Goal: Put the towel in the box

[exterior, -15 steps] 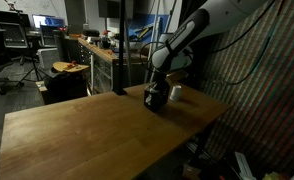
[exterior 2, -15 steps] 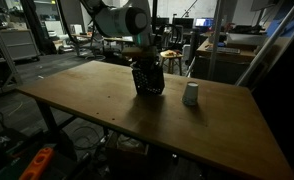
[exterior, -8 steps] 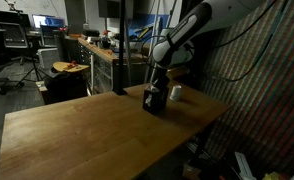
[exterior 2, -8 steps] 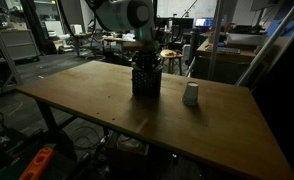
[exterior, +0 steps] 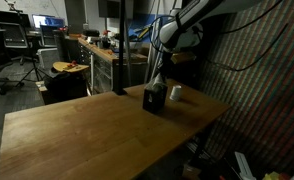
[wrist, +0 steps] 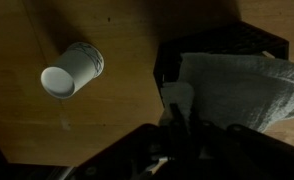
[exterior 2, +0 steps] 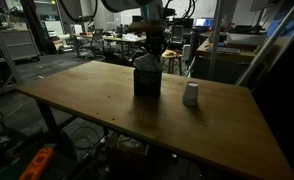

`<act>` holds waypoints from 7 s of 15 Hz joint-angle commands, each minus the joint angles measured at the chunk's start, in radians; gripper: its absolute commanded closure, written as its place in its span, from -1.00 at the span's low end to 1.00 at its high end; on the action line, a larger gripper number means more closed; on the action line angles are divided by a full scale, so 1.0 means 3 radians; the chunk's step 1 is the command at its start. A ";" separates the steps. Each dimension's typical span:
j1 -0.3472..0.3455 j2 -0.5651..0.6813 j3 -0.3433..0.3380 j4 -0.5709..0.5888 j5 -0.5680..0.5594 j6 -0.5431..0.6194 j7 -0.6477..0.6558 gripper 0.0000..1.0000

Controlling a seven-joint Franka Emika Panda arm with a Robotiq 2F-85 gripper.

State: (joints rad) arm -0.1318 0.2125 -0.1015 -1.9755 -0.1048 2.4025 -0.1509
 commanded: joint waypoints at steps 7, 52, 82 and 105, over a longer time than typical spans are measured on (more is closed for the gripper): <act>0.0035 -0.0091 -0.0007 -0.0009 0.0010 -0.0091 0.0158 0.85; 0.0223 -0.0013 0.0150 0.0001 0.0073 -0.0070 0.0135 0.89; 0.0103 0.0007 0.0119 -0.0094 0.0337 -0.0107 -0.0059 0.91; 0.0057 0.0184 0.0117 0.0054 0.0326 -0.0097 -0.0113 0.91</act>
State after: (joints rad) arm -0.1224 0.2470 -0.0739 -1.9768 0.0005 2.3677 -0.1803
